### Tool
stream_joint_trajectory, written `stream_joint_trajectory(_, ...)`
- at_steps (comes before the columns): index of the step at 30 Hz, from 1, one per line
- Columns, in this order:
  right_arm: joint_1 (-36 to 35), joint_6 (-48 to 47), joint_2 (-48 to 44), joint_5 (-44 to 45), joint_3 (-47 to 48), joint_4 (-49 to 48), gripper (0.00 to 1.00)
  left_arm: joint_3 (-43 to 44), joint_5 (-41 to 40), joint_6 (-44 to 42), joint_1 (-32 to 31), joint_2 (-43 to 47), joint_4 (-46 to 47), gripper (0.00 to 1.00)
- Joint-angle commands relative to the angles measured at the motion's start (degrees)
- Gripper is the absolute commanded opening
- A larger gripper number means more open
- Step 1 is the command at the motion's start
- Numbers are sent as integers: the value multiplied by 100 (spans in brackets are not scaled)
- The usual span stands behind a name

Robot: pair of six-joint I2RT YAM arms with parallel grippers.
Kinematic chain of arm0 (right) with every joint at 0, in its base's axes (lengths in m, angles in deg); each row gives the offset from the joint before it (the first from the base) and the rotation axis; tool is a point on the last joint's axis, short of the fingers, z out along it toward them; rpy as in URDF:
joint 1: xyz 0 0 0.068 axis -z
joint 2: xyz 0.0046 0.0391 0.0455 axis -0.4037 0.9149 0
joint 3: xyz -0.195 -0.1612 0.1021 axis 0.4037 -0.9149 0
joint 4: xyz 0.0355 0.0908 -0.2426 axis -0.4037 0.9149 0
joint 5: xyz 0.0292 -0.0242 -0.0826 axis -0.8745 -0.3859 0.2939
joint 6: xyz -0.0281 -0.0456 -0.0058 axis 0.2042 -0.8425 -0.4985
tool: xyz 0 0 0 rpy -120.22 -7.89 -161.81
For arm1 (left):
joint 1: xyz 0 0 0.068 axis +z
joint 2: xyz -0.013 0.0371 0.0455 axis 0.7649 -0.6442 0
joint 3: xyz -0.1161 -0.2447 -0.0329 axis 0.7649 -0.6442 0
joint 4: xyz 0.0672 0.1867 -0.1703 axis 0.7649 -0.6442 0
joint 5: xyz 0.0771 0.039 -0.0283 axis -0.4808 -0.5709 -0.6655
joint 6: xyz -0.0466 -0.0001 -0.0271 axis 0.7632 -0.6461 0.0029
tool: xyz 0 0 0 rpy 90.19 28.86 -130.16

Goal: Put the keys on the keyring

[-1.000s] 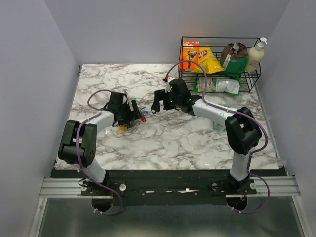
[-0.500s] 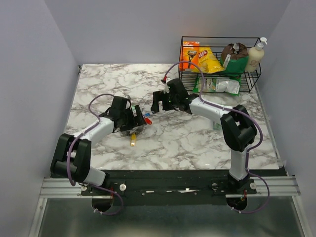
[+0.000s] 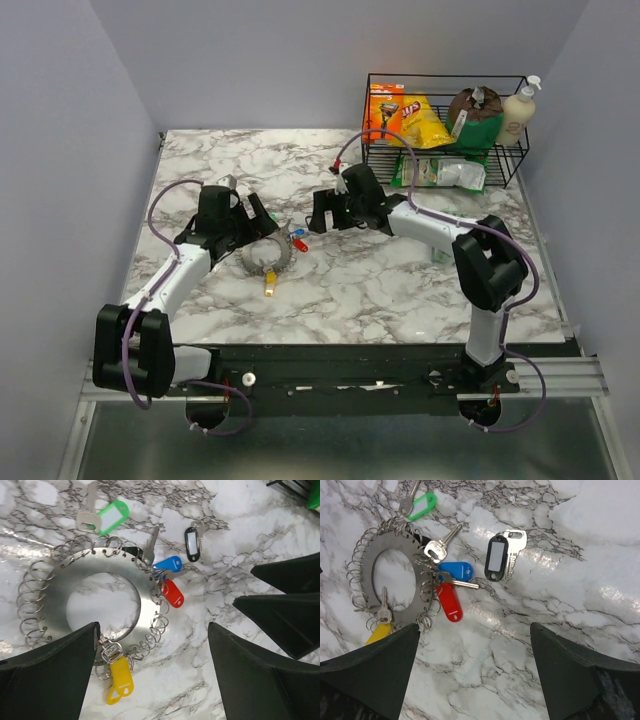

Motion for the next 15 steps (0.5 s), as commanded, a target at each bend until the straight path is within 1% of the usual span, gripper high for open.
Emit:
stream_joint_trajectory(1, -27, -30, -518, 187, -445, 76, 100, -348, -308, -27, 167, 366, 119, 98)
stream_joint_trajectory(3, -27, -30, -991, 530, -847, -3, 100, -375, -466, -63, 167, 568, 251, 98)
stream_joint_trajectory(4, -27, -39, -1272, 662, -1076, -169, 100, -374, -667, -150, 167, 655, 295, 98)
stream_joint_trajectory(5, -27, -65, -1561, 1063, -1296, -258, 100, -366, -826, -212, 167, 865, 409, 99)
stream_joint_trajectory(6, -27, -91, -2243, 1363, -1524, -337, 100, -357, -1027, -248, 167, 980, 453, 99)
stream_joint_trajectory(7, -19, -126, -2589, 1662, -2023, -477, 100, -374, -1264, -291, 167, 1103, 506, 99)
stream_joint_trajectory(8, -10, -214, -2932, 2161, -2271, -600, 100, -409, -1711, -379, 167, 1348, 689, 99)
stream_joint_trajectory(9, 25, -415, -3692, 2383, -2578, -697, 100, -497, -1915, -458, 167, 1446, 796, 99)
stream_joint_trajectory(10, 147, -530, -4022, 2568, -3156, -1185, 100, -593, -2065, -642, 167, 1543, 1014, 99)
stream_joint_trajectory(11, 235, -679, -4417, 2744, -3492, -1425, 100, -707, -2171, -817, 167, 1735, 1417, 99)
stream_joint_trajectory(12, 315, -959, -4725, 2850, -3774, -1636, 100, -882, -2268, -941, 167, 1824, 1577, 99)
stream_joint_trajectory(13, 472, -1101, -5303, 2982, -4055, -2204, 100, -989, -2295, -1038, 167, 1904, 1735, 99)
stream_joint_trajectory(14, 526, -1233, -5535, 3392, -4658, -2497, 100, -1077, -2313, -1126, 176, 2061, 2059, 99)
stream_joint_trajectory(15, 579, -1530, -5702, 3657, -4917, -2822, 100, -1286, -2374, -1310, 176, 2132, 2219, 99)
